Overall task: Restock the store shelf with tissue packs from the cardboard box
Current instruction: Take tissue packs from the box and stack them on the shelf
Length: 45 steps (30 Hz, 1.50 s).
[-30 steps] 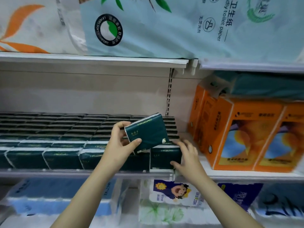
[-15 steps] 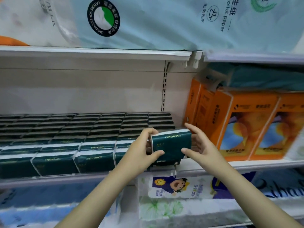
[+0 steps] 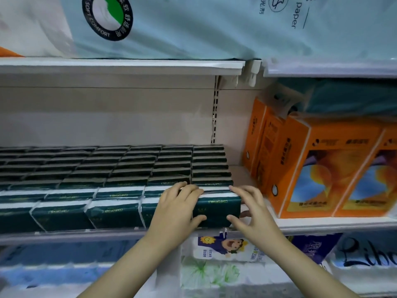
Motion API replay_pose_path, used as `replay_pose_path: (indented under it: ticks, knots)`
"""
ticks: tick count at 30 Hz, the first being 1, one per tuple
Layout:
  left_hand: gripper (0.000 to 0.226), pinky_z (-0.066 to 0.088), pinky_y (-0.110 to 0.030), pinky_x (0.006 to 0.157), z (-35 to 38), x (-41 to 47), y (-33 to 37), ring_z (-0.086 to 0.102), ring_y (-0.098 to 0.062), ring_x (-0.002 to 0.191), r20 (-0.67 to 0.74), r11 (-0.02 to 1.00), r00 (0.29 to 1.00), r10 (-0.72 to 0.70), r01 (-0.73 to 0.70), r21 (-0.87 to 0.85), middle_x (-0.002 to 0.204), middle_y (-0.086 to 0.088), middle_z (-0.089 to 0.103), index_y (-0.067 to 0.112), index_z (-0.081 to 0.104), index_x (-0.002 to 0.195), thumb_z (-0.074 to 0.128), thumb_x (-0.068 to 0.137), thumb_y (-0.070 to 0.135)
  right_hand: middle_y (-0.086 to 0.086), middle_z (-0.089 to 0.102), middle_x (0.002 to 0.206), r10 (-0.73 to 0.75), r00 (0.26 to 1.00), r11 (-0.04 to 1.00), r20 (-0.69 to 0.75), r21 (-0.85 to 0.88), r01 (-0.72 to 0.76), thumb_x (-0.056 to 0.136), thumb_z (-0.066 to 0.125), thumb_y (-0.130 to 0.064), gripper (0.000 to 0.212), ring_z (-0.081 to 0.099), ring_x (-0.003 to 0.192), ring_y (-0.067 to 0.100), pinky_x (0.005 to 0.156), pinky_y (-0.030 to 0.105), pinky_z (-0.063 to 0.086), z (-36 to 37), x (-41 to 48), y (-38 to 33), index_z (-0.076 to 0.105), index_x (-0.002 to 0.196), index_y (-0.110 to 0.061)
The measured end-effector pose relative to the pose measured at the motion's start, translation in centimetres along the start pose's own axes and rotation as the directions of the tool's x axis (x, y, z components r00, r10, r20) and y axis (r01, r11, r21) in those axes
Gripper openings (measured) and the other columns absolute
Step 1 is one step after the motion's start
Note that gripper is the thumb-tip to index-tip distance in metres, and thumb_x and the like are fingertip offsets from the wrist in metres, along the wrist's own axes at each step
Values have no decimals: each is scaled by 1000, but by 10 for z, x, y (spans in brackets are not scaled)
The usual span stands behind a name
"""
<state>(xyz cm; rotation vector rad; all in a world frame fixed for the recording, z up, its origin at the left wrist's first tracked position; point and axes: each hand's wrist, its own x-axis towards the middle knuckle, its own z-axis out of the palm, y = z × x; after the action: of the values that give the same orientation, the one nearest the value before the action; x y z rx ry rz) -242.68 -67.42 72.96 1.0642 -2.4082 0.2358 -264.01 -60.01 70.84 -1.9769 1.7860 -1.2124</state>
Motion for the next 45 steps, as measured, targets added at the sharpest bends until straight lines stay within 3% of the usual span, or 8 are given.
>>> replay_pose_path:
  ticks: [15,24,29,32,35,40,43,45]
  knots:
    - [73,53,-36,80,11,14,0,65,-22,98,13,984,999,-39,36,173,114,4,68,18,68,118,87,55,51,-15,39,127,32,999,999,33,42,-33,84,75,-19,76,38,119,-10,91,7,40,9,21,22,34,141,-47]
    - [97,55,-41,85,12,5,7,66,-29,106,20,966,1000,9,-14,259,118,-6,68,8,66,124,92,42,53,-19,33,147,5,998,1000,68,16,-6,84,75,-18,84,25,129,-20,95,-4,26,11,7,23,24,144,-47]
    - [63,50,-39,95,7,-7,5,60,-24,119,-51,983,995,86,-76,166,130,-1,62,17,56,134,55,83,53,-26,21,153,-1,999,1000,52,-4,1,91,61,-41,69,19,139,-11,108,4,18,3,5,13,19,145,-50]
    - [59,45,-41,101,6,-14,7,56,-23,125,-12,986,997,73,-70,150,136,-1,58,18,55,136,38,88,48,-20,20,158,-104,994,984,37,-143,108,98,43,-51,52,19,144,0,113,13,14,0,1,12,25,146,-46]
    - [57,42,-43,105,9,-18,7,54,-24,128,16,986,997,69,-71,152,138,-3,57,16,54,137,41,89,45,-14,30,153,-184,981,949,60,-248,194,98,35,-42,47,31,142,13,115,31,25,2,0,18,37,145,-35]
    - [65,43,-44,105,8,-16,5,55,-25,126,66,989,995,76,-84,123,139,-6,56,14,53,138,71,81,38,-17,32,149,-132,987,953,92,-262,152,98,36,-39,47,35,141,19,116,33,28,1,3,16,44,144,-31]
    - [65,30,-42,112,-3,-15,6,46,-22,135,185,990,982,36,-60,129,147,-3,47,18,43,145,39,88,50,-25,19,152,-115,976,956,185,-247,160,96,30,-55,52,20,147,9,120,34,22,-9,5,7,27,147,-43]
    - [74,4,-35,119,-10,-18,5,15,-15,148,208,998,978,6,-19,63,159,4,15,26,15,153,18,87,59,-30,15,151,-124,971,971,207,-175,161,99,39,-54,55,11,146,-2,119,26,16,-16,5,-1,13,147,-51]
